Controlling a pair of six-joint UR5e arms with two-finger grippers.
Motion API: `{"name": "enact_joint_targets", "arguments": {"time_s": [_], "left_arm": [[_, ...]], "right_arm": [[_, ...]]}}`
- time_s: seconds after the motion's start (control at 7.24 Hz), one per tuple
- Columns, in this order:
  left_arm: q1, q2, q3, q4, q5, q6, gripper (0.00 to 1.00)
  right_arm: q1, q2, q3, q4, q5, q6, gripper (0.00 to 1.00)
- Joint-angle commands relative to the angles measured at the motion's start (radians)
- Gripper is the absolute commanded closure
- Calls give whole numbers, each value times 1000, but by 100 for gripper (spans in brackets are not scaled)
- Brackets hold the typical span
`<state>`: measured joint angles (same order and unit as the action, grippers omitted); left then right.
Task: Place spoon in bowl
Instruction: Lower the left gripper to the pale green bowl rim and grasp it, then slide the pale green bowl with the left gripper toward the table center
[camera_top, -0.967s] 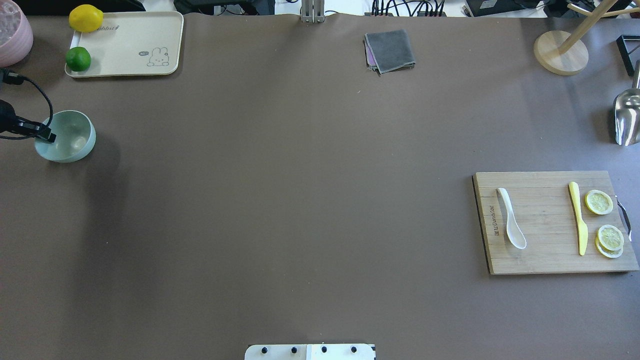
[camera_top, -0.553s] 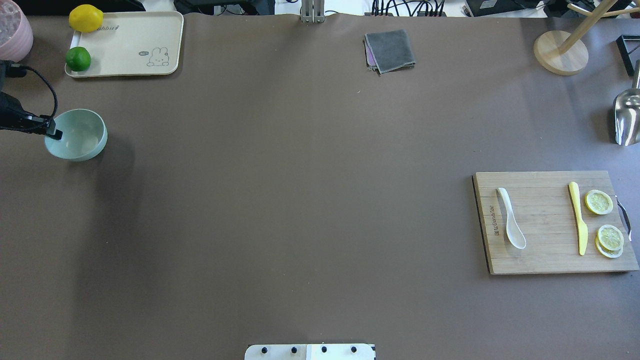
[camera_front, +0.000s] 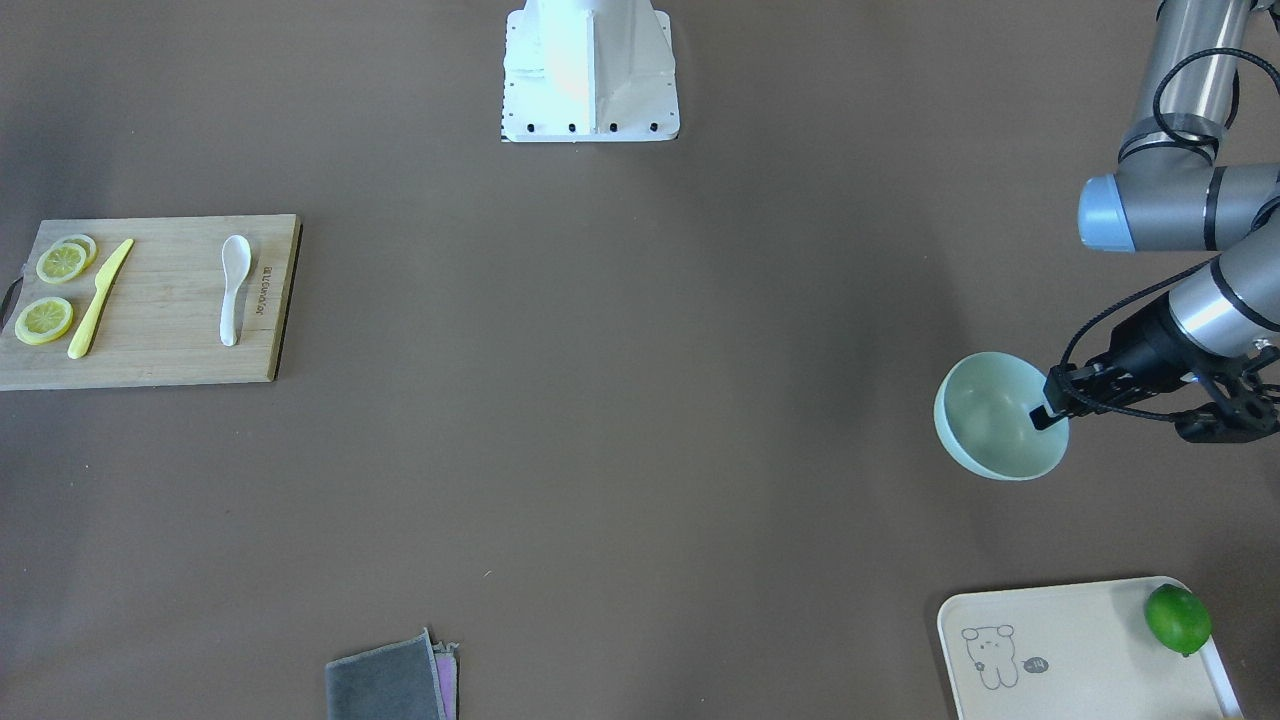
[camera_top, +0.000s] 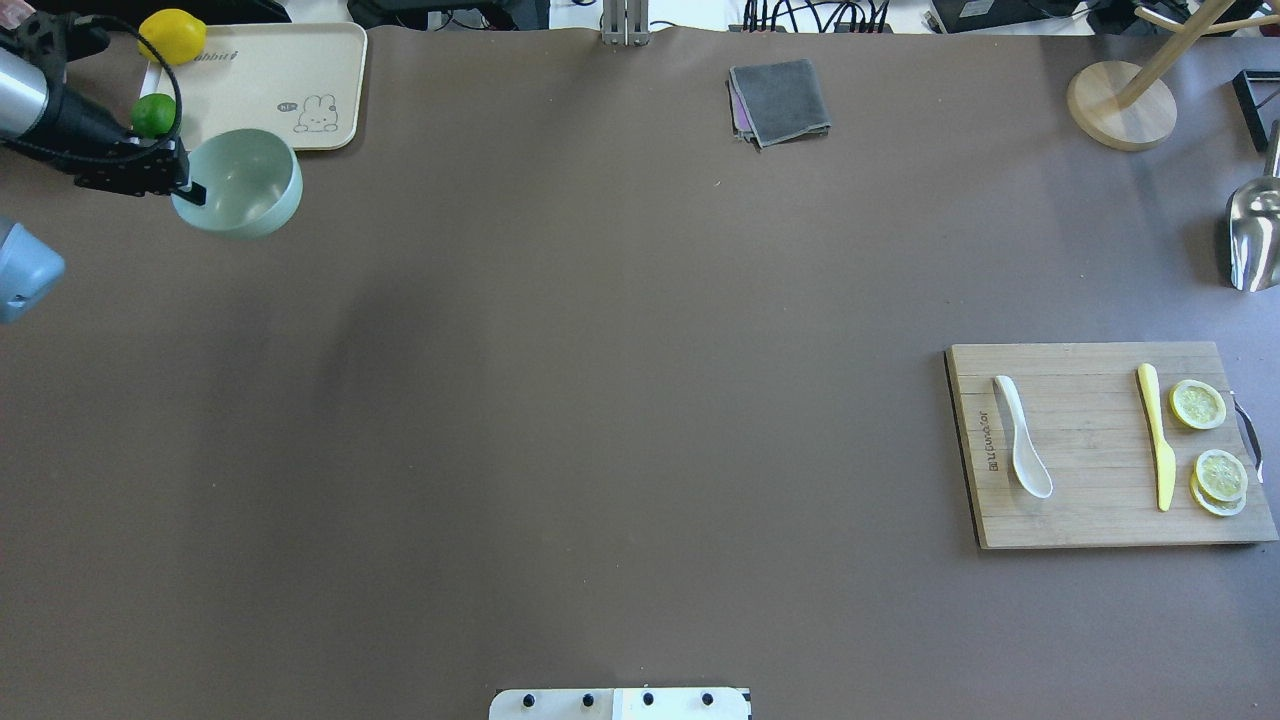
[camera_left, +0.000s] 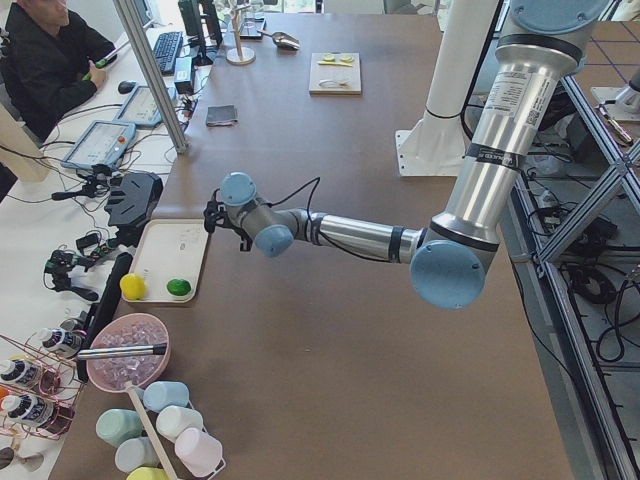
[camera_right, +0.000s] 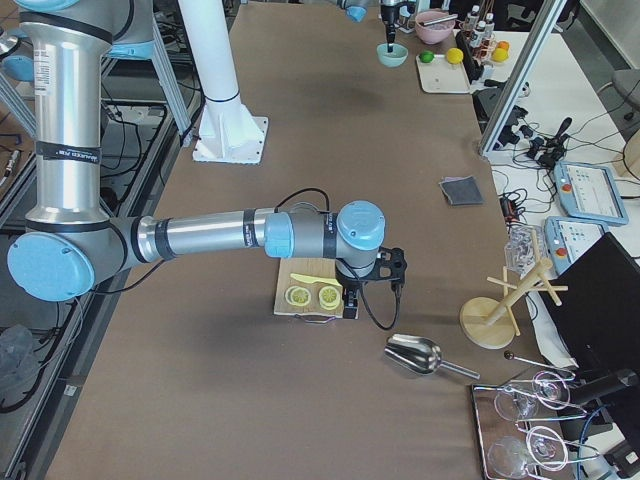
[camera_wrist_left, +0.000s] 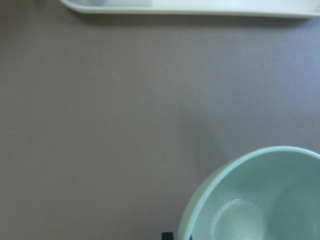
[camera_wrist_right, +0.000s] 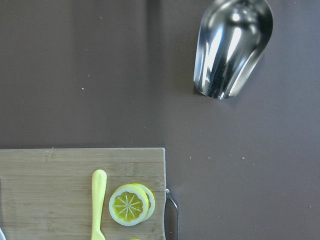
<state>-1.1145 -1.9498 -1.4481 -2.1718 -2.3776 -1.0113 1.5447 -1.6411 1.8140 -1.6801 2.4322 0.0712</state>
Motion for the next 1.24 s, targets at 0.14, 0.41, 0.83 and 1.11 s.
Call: {"name": "enact_joint_targets", "arguments": {"time_s": [0.14,0.41,0.83,1.11], "left_arm": [[267,-182,-74,21,220,-336,100],[402,-239,-113,27,360,-418,100],[570,-242,-114,43,580,-417,100],[643,-259,-109,108,676,-415,100]], "right_arm": [[-8,32,34,-1,-27,1,0],[-37,56,36,-18,-122,-1,0],[-37,54,22,-36,-82,2,0],[-37,37,28,-38,-50,1,0]]}}
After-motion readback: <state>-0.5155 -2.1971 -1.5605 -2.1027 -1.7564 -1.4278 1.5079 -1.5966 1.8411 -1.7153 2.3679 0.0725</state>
